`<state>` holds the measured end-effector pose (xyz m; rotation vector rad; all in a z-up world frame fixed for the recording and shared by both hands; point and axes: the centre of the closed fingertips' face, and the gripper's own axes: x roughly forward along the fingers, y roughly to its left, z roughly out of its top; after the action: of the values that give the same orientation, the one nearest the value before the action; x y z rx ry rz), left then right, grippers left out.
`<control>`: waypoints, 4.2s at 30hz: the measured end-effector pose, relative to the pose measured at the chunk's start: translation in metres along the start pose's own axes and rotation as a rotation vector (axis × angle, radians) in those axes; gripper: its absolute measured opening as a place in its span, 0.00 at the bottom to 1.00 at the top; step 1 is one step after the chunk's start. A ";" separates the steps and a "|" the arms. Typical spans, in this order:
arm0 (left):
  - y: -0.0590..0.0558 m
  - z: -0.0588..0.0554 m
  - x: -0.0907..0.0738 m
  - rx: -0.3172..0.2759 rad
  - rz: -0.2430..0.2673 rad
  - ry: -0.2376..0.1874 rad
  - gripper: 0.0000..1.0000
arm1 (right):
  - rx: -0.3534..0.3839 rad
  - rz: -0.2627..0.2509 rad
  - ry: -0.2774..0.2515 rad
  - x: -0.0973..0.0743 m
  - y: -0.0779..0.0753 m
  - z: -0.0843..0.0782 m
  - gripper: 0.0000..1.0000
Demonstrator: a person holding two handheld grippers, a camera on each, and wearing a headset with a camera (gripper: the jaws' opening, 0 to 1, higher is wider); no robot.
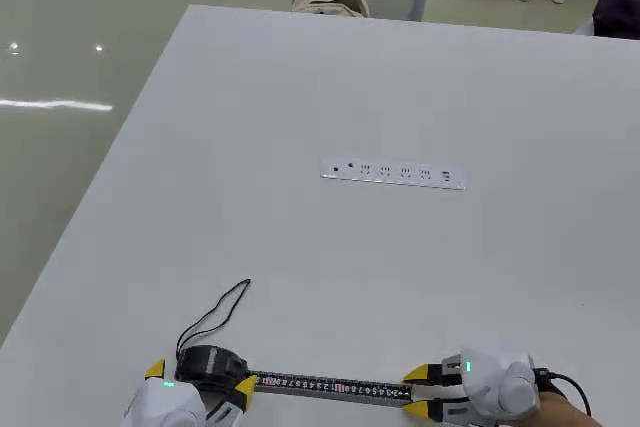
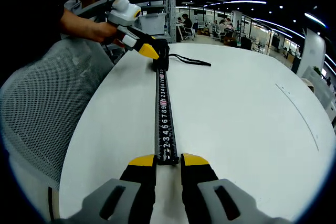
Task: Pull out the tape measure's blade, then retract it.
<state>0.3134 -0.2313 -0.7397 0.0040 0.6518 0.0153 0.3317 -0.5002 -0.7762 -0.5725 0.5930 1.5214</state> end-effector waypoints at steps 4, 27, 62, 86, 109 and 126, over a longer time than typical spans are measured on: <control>-0.001 -0.003 0.001 -0.012 0.003 0.003 0.75 | -0.007 0.006 0.006 0.002 0.002 -0.001 0.15; 0.005 -0.001 0.013 -0.153 0.064 -0.020 0.67 | -0.009 -0.011 0.012 0.002 0.000 -0.003 0.14; 0.005 -0.003 0.019 -0.152 0.109 0.012 0.64 | -0.019 -0.041 0.016 -0.003 0.000 0.003 0.13; 0.004 -0.001 0.015 -0.202 0.090 -0.013 0.66 | -0.031 -0.053 0.007 -0.004 0.002 0.011 0.13; 0.003 -0.002 0.012 -0.222 0.100 -0.015 0.64 | -0.033 -0.054 0.014 -0.004 0.002 0.010 0.14; 0.004 -0.005 0.012 -0.240 0.129 0.016 0.60 | -0.040 -0.051 0.024 -0.003 0.005 0.008 0.13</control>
<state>0.3197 -0.2267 -0.7503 -0.1853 0.6618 0.2179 0.3270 -0.4975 -0.7680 -0.6330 0.5629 1.4830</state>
